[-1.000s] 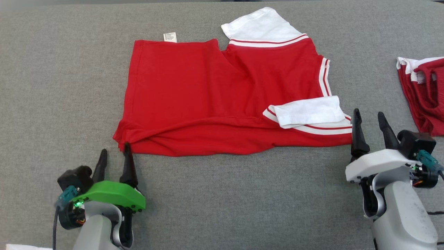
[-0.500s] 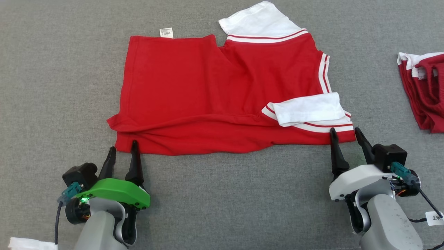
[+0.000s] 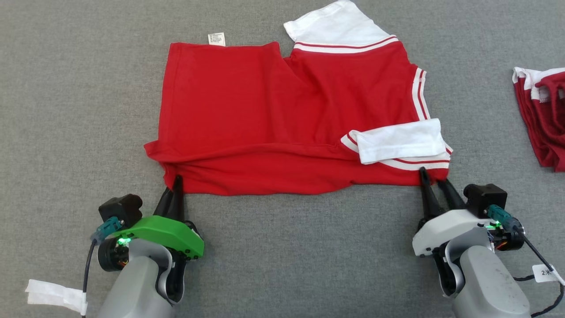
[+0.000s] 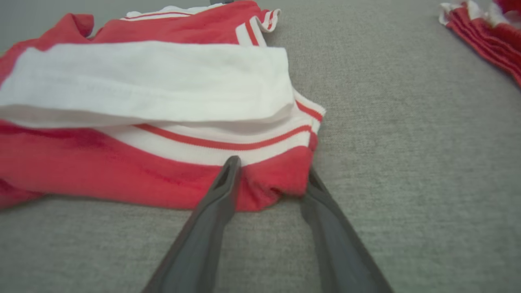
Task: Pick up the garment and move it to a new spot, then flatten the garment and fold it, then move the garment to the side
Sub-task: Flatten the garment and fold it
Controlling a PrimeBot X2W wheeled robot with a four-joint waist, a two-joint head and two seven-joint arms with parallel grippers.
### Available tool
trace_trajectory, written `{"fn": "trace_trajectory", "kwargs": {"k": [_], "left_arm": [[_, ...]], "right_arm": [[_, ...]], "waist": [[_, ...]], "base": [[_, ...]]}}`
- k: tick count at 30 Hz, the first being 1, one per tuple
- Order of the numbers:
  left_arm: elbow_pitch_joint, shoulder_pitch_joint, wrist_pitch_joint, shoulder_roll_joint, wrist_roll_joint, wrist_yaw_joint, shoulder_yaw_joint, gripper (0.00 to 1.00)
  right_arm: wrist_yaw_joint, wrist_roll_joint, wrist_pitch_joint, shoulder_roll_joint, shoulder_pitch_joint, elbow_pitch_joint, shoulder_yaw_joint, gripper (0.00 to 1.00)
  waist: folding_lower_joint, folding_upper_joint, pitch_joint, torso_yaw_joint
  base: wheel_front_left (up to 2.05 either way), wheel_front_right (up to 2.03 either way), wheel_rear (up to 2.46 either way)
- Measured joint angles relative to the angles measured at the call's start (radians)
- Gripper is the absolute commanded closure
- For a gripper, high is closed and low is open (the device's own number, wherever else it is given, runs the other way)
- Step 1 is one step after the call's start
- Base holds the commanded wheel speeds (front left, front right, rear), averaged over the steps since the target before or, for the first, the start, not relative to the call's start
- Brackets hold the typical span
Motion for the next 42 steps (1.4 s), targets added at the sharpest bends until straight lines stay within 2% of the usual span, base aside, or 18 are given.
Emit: {"fn": "trace_trajectory", "kwargs": {"k": [14,20,26,27,28,32,35,39,42], "left_arm": [[-0.195,0.099,0.010,-0.002,0.058,-0.003,0.124,1.00],[-0.196,0.179,0.010,-0.005,0.090,-0.006,0.173,1.00],[-0.142,0.306,0.010,-0.015,0.101,-0.007,0.188,1.00],[-0.133,0.320,0.010,-0.016,0.101,-0.007,0.182,0.49],[-0.123,0.323,0.010,-0.016,0.100,-0.007,0.178,0.00],[-0.094,0.314,0.010,-0.012,0.088,0.000,0.179,0.00],[-0.100,0.274,0.010,-0.013,0.090,0.006,0.186,0.00],[-0.125,0.164,0.010,-0.010,0.140,0.013,0.210,0.00],[-0.091,0.074,0.010,0.006,0.160,0.012,0.209,0.00]], "right_arm": [[0.001,0.046,0.008,0.005,0.007,-0.067,-0.052,1.00],[0.001,0.071,0.011,0.004,0.013,-0.023,-0.055,1.00],[0.002,0.108,0.032,-0.015,0.124,0.012,-0.028,1.00],[0.002,0.119,0.032,-0.017,0.143,0.012,-0.022,0.81],[0.002,0.120,0.031,-0.023,0.153,0.012,-0.015,0.00],[0.001,0.112,0.019,-0.057,0.162,-0.022,0.002,0.00],[0.001,0.097,0.015,-0.051,0.143,-0.057,0.002,0.00],[0.001,0.078,0.010,-0.047,0.084,-0.102,-0.007,0.00],[0.001,0.062,0.010,-0.039,0.043,-0.113,0.003,0.00]], "waist": [[0.0000,0.0000,-0.140,0.012],[0.0000,0.0000,-0.238,0.013],[0.0000,0.0000,-0.299,0.012],[0.0000,0.0000,-0.298,0.012],[0.0000,0.0000,-0.296,0.012],[0.0000,0.0000,-0.267,0.013],[0.0000,0.0000,-0.235,0.015],[0.0000,0.0000,-0.184,0.019],[0.0000,0.0000,-0.144,0.023]], "base": [[0.00,0.00,0.00],[0.00,0.00,0.00],[0.00,0.00,0.00],[0.00,0.00,0.00],[0.00,0.00,0.00],[0.00,0.00,0.00],[0.00,0.00,0.00],[0.00,0.00,0.00],[0.00,0.00,0.00]]}}
